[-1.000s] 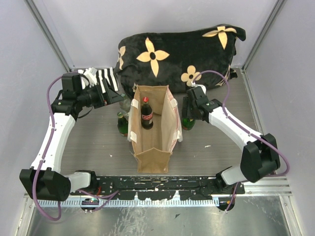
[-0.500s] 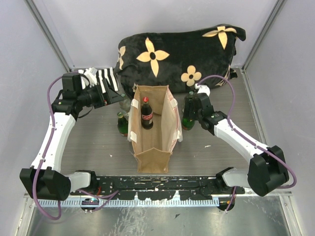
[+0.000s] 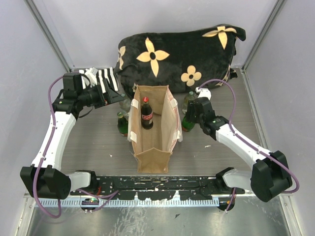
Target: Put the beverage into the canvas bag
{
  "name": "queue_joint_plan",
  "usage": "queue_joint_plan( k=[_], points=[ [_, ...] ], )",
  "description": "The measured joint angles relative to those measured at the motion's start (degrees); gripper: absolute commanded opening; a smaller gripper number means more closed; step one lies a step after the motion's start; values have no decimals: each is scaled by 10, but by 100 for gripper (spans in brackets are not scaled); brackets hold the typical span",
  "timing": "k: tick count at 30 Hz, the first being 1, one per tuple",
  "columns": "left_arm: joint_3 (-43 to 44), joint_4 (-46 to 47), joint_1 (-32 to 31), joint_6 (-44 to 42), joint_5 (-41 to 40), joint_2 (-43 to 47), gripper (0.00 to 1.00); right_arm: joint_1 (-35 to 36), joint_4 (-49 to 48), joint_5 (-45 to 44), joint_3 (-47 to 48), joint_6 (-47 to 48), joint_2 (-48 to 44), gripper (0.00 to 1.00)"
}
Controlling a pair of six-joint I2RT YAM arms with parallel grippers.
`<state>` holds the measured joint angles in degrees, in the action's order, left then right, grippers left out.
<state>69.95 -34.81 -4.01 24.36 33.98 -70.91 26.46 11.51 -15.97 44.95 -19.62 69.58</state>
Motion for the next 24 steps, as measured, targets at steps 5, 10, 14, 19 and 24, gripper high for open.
queue_joint_plan(
  k=[5, 10, 14, 19, 24],
  points=[
    [0, 2, 0, 2, 0, 0, 97, 0, 62, 0, 39, 11, 0, 1],
    [0, 3, 0, 4, 0, 0, 97, 0, 103, -1, 97, 16, -11, 1],
    [0, 3, 0, 4, 0, 0, 97, 0, 127, -4, 153, 17, -21, 1],
    [0, 3, 0, 4, 1, -3, 97, 0, 154, -5, 216, 17, -33, 1],
    [0, 7, 0, 4, 1, -6, 97, 1, 176, 0, 292, 16, -36, 1]
  ],
)
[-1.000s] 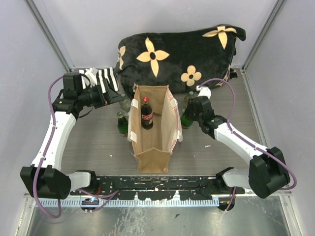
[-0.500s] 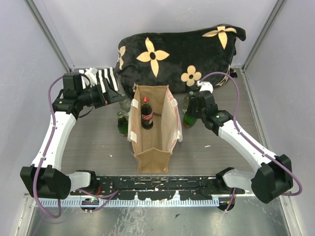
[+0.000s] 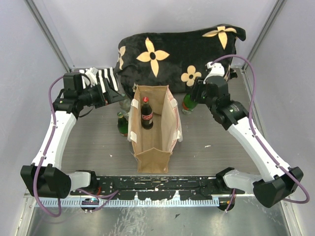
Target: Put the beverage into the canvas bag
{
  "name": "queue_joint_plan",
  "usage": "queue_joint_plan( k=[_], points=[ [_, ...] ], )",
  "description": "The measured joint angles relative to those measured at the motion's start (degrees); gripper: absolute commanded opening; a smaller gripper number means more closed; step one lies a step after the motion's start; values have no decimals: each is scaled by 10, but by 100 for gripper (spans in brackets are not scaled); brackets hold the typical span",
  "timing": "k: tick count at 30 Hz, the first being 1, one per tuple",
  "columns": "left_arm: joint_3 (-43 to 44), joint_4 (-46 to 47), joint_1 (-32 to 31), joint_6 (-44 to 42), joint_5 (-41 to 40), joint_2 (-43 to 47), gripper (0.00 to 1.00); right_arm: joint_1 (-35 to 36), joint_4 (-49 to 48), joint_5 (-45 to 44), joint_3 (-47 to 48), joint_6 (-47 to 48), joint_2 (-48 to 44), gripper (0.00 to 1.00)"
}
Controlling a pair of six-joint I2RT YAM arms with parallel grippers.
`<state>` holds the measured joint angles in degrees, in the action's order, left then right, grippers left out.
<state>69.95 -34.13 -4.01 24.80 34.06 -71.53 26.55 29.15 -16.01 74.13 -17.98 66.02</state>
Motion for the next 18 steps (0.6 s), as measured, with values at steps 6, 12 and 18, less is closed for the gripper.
queue_joint_plan(
  k=[6, 12, 18],
  points=[
    [0, 0, 0, 0, 1, 0, 97, 45, 10, -12, 103, 10, 23, 1],
    [0, 0, 0, 0, 1, 0, 97, 177, 6, -54, 191, 49, 91, 1],
    [-6, 0, 0, 0, 1, 0, 97, 239, -2, -59, 165, 55, 124, 1]
  ],
)
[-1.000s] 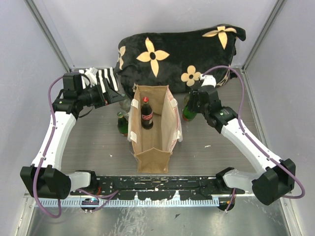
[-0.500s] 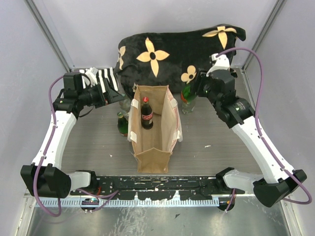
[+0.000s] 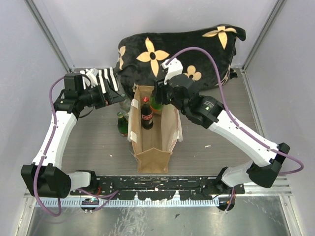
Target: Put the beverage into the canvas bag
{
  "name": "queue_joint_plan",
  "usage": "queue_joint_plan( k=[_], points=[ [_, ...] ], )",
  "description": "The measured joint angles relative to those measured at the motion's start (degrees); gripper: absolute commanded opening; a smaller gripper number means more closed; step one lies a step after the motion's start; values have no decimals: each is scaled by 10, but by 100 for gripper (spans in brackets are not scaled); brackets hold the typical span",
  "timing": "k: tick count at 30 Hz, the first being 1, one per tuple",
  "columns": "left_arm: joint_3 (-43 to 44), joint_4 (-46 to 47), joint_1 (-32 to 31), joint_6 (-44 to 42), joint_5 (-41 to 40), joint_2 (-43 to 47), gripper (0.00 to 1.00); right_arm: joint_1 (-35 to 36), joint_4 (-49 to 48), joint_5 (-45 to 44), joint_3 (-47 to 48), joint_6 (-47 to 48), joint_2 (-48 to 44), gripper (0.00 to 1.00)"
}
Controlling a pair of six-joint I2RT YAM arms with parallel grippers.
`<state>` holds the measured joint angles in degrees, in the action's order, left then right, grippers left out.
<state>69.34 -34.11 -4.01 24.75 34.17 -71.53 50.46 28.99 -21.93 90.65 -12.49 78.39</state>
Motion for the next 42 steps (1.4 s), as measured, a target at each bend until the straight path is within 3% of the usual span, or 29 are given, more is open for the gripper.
queue_joint_plan(
  k=[13, 42],
  points=[
    [-2, 0, 0, -1, 0, -5, 96, 11, -15, -19, -120, -14, 10, 1],
    [-3, 0, 0, -3, 0, -6, 97, -2, -200, 19, -312, -38, 87, 1]
  ],
)
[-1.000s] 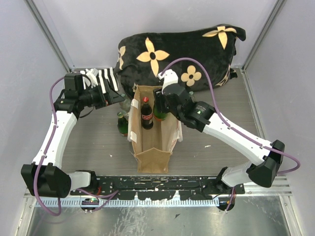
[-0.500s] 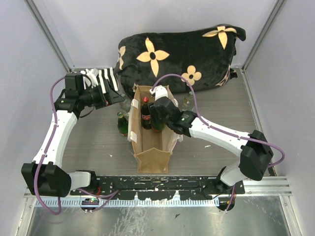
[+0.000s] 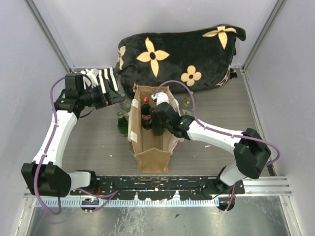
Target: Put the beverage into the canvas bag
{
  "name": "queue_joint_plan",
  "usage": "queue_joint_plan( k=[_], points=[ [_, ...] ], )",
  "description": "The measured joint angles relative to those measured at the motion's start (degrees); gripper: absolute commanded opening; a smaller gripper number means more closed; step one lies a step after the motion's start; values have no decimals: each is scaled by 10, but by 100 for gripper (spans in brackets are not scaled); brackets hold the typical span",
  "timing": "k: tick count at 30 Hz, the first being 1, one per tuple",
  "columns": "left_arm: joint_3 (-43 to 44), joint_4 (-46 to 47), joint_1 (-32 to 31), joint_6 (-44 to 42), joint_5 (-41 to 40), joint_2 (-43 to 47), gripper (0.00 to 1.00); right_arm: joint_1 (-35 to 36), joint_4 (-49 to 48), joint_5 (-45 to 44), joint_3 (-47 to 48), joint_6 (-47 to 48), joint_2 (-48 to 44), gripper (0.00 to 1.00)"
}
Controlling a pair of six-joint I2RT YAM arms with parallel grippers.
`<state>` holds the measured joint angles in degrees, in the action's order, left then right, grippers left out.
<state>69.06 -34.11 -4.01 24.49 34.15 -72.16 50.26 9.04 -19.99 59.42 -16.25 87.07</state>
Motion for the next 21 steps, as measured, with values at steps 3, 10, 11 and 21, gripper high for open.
queue_joint_plan(
  k=[3, 10, 11, 21],
  points=[
    [0, 0, 0, 0, 0, 0, 97, -2, -13, 1, -1, 0, 6, 1],
    [0, 0, 0, 0, 0, 0, 97, -3, -30, 0, -3, 0, 11, 1],
    [0, 0, 0, 0, 0, 0, 97, -3, -30, 0, -3, 0, 11, 1],
    [0, 0, 0, 0, 0, 0, 97, -5, -21, 3, -5, -3, 0, 1]
  ],
)
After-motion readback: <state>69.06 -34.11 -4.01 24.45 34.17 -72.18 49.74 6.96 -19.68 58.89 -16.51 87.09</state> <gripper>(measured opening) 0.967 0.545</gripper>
